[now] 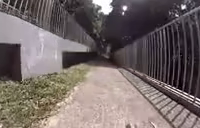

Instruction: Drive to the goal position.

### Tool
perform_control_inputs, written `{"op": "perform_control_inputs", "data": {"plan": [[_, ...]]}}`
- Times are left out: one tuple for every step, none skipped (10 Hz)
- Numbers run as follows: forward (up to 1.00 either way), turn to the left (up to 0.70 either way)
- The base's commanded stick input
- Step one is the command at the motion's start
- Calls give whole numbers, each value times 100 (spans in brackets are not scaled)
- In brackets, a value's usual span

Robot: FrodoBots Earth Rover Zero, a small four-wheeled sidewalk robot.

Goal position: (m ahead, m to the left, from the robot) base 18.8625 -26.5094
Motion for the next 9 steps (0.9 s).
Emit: {"op": "perform_control_inputs", "data": {"plan": [[100, 0], [100, 0], [100, 0], [100, 0], [100, 0], [100, 0], [100, 0], [100, 0], [100, 0]]}}
